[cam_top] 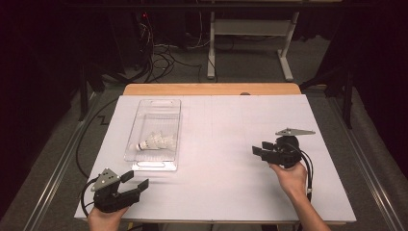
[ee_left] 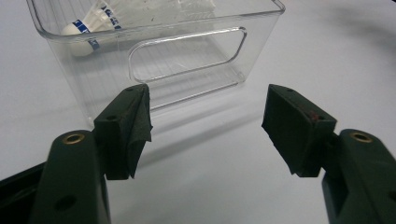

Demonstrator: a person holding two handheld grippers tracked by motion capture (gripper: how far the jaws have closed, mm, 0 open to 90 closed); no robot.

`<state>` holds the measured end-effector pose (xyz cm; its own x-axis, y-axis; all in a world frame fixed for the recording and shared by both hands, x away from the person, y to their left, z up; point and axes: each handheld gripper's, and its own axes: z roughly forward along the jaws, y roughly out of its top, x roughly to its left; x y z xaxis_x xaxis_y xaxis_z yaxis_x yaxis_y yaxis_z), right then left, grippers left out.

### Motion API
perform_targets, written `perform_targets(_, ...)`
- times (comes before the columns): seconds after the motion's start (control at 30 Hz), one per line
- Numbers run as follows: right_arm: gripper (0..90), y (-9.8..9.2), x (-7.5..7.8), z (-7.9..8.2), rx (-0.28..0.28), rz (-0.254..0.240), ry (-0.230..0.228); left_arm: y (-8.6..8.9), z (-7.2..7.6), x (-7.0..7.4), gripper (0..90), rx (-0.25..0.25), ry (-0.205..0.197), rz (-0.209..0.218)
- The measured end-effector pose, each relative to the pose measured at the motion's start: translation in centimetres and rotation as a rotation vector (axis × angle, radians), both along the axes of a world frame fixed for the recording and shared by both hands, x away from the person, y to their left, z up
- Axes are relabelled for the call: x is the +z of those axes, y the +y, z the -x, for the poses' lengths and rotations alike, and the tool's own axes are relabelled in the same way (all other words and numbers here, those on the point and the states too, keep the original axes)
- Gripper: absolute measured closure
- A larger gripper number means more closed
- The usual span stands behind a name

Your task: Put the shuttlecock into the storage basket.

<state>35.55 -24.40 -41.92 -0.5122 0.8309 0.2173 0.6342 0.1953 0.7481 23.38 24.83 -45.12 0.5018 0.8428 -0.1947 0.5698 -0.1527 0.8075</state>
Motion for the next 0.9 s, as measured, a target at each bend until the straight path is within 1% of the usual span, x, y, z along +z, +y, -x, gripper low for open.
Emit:
perform_targets(0.43,48.8,-1.9,-0.1,1.0,-0.035,-0.023,-0.009,0.0,-0.1,0.0,33.1,0.001,0.003,0.006)
perform_targets(0.57,48.7,-2.5,-0.1,1.3,-0.049,-0.034,-0.005,0.0,-0.1,-0.1,33.1,0.002,0.006,0.008)
perform_targets(0.9,47.9,-3.7,-0.5,2.3,-0.068,-0.039,-0.005,0.0,-0.1,-0.1,33.1,0.002,0.006,0.009)
